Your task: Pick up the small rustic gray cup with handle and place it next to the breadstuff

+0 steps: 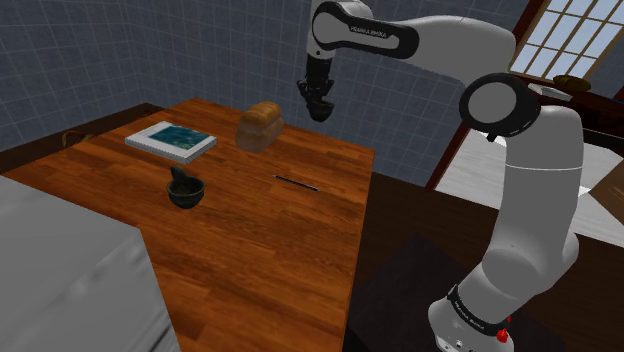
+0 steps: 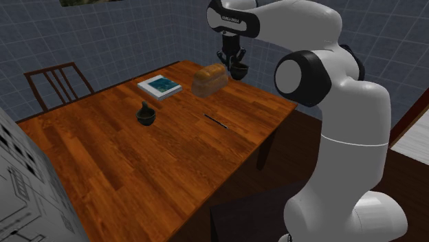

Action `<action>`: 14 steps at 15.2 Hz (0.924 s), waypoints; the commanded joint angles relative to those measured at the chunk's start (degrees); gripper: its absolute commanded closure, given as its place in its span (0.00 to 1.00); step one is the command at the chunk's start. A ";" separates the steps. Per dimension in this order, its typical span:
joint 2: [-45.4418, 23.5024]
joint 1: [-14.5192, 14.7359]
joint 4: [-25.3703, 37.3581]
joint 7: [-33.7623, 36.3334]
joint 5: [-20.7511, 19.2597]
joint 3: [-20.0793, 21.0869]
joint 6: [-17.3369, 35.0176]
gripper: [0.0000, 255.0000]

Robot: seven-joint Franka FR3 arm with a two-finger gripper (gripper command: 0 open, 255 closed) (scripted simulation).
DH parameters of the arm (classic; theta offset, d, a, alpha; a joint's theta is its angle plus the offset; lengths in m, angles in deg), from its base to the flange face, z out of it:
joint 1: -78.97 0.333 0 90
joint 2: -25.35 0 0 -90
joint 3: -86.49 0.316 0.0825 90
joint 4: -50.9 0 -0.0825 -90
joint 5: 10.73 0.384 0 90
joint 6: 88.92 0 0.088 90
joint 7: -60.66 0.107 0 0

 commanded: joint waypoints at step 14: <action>1.54 -1.95 -14.10 1.77 0.02 -0.15 12.41 1.00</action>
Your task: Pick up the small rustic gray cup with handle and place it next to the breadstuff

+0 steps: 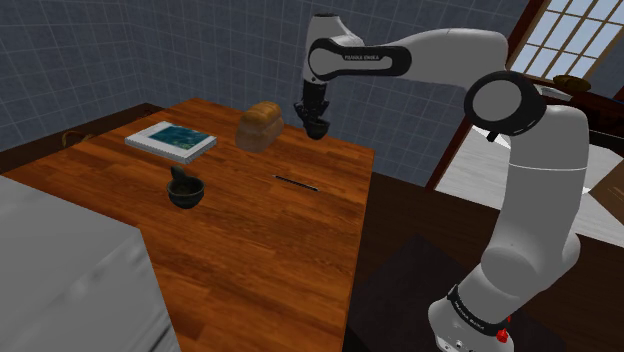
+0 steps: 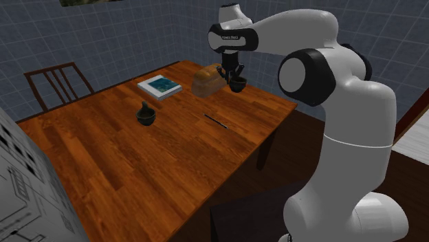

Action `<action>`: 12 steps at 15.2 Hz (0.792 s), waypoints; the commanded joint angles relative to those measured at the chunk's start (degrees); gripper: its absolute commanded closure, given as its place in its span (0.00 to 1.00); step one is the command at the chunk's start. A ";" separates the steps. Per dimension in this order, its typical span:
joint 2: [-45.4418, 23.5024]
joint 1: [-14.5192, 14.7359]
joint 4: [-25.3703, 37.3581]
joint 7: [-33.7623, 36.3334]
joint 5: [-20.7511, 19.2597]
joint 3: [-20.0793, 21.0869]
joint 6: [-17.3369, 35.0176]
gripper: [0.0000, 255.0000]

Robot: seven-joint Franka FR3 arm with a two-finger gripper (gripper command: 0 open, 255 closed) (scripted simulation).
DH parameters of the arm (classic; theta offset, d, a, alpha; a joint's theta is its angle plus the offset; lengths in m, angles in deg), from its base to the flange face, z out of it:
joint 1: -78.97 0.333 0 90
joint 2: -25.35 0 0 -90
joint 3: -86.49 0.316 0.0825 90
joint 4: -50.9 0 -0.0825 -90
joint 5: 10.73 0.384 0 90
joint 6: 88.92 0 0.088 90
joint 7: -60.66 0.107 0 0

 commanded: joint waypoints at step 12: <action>-1.48 -0.55 -7.95 1.70 -1.20 -0.60 9.22 1.00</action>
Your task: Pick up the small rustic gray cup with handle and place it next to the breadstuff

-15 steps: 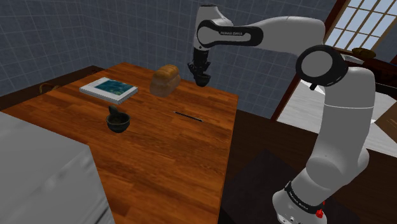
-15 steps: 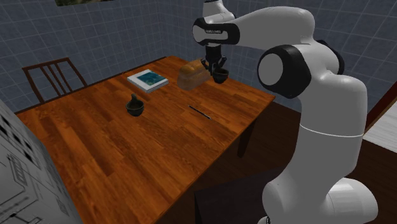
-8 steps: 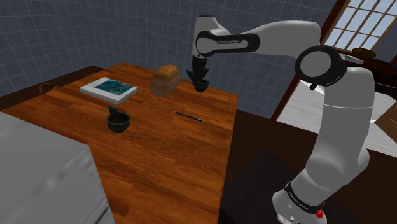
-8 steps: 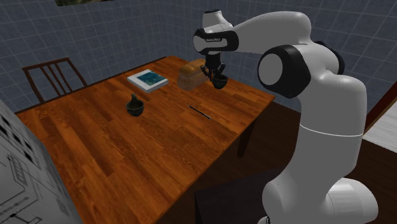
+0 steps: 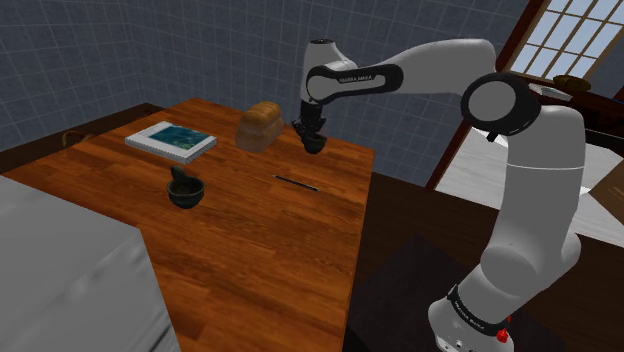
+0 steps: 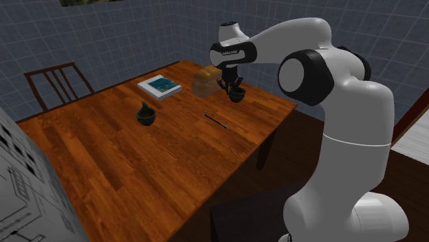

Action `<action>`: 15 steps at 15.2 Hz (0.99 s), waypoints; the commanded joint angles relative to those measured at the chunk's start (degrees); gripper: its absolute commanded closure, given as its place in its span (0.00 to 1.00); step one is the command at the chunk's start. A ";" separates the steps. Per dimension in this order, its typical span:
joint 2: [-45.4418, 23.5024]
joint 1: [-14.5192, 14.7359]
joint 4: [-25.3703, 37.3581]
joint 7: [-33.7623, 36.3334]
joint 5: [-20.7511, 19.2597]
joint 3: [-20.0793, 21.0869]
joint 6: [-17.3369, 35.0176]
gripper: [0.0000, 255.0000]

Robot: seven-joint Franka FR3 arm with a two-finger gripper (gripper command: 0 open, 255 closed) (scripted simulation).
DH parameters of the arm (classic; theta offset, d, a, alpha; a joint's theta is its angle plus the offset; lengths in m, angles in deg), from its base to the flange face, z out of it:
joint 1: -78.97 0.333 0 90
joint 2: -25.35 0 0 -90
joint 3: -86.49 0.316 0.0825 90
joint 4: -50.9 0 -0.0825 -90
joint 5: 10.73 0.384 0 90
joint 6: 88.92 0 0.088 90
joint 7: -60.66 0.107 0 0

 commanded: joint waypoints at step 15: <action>-1.67 0.10 -2.76 1.06 -1.00 -0.48 4.31 0.00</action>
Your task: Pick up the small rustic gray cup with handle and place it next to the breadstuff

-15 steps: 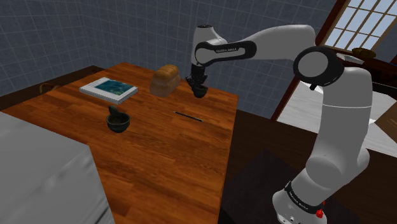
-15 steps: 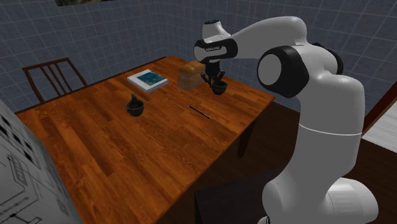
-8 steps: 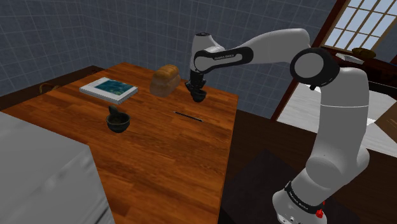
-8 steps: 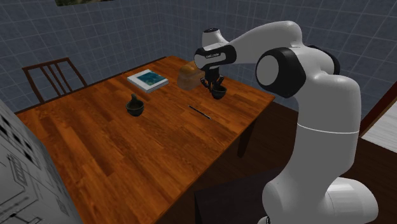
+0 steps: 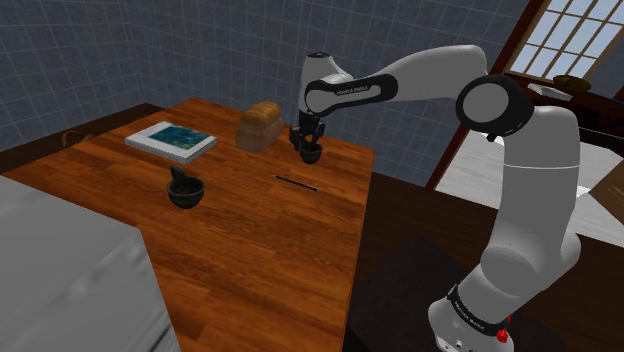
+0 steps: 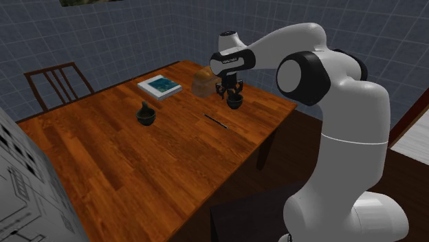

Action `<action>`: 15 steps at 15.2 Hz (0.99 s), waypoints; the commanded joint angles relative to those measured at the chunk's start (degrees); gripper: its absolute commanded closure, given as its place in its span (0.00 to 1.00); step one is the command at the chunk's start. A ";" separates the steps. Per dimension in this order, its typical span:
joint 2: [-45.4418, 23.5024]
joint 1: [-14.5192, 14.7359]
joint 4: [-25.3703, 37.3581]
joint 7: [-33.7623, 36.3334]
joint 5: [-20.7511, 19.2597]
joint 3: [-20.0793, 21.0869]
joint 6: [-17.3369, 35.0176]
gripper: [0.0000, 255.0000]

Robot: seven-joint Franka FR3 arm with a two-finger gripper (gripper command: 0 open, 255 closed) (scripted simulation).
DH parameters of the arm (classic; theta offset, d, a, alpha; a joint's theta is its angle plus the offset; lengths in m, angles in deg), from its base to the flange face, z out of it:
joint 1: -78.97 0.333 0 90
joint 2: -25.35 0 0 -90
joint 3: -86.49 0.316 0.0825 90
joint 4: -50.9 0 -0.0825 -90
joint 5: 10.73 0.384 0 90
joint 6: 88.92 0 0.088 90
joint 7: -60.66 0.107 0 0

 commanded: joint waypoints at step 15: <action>2.70 0.16 3.18 -0.88 1.35 0.80 -5.70 0.00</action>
